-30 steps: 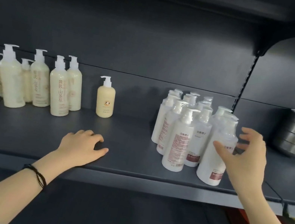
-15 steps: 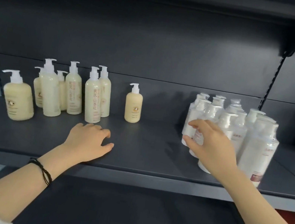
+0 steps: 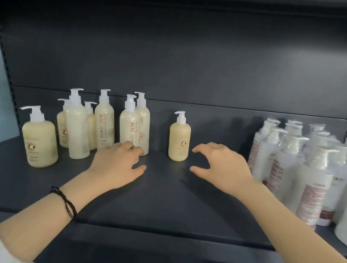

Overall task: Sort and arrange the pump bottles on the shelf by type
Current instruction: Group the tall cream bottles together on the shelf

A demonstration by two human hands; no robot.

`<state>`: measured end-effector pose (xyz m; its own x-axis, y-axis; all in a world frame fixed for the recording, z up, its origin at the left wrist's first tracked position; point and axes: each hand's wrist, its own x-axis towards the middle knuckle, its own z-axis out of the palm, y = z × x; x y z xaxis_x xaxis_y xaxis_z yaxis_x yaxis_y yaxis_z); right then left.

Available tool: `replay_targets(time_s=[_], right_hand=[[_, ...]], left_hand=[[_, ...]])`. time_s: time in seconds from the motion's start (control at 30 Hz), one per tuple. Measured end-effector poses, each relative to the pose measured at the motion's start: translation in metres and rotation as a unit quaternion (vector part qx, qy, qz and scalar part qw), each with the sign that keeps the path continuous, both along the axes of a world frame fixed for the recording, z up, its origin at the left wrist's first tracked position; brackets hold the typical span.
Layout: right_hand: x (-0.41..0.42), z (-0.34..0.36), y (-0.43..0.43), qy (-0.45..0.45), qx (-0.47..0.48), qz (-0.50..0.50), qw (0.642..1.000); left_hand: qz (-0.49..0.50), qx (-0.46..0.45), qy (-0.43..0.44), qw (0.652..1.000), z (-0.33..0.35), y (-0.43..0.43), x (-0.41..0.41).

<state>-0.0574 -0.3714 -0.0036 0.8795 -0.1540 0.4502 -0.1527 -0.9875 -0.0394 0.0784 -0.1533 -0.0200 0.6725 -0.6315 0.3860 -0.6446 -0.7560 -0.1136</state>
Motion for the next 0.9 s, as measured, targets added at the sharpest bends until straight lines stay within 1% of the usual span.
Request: replay_targets(time_s=[0.07, 0.13, 0.23, 0.33, 0.43, 0.53, 0.63, 0.7, 0.77, 0.9], right_hand=[[0.024, -0.003, -0.01, 0.009, 0.026, 0.0, 1.0], [0.049, -0.005, -0.021, 0.028, 0.053, 0.002, 0.998], [0.085, -0.005, -0.03, 0.059, 0.087, 0.02, 0.994], [0.118, -0.008, -0.024, 0.072, 0.094, 0.046, 0.992], [0.152, -0.014, -0.01, 0.081, 0.12, 0.085, 0.986], [0.187, -0.022, 0.006, 0.059, 0.203, 0.12, 0.97], [0.218, -0.028, 0.017, 0.021, 0.315, 0.112, 0.942], [0.237, -0.032, 0.024, 0.006, 0.372, 0.107, 0.922], [0.252, -0.036, 0.029, -0.018, 0.406, 0.103, 0.908], [0.27, -0.042, 0.038, -0.06, 0.455, 0.079, 0.885]], left_hand=[[0.013, -0.067, 0.047, 0.997, 0.004, -0.01, 0.015], [0.028, -0.166, 0.117, 0.979, 0.006, -0.019, 0.035], [0.034, -0.319, 0.2, 0.926, 0.0, -0.024, 0.074], [0.028, -0.41, 0.218, 0.885, -0.01, -0.024, 0.104], [0.017, -0.449, 0.241, 0.86, -0.016, -0.031, 0.119], [-0.003, -0.47, 0.253, 0.845, -0.02, -0.035, 0.128], [-0.025, -0.465, 0.267, 0.844, -0.021, -0.031, 0.138], [-0.038, -0.457, 0.277, 0.844, -0.02, -0.025, 0.144], [-0.047, -0.45, 0.295, 0.841, -0.02, -0.02, 0.149], [-0.071, -0.439, 0.358, 0.821, -0.02, -0.012, 0.158]])
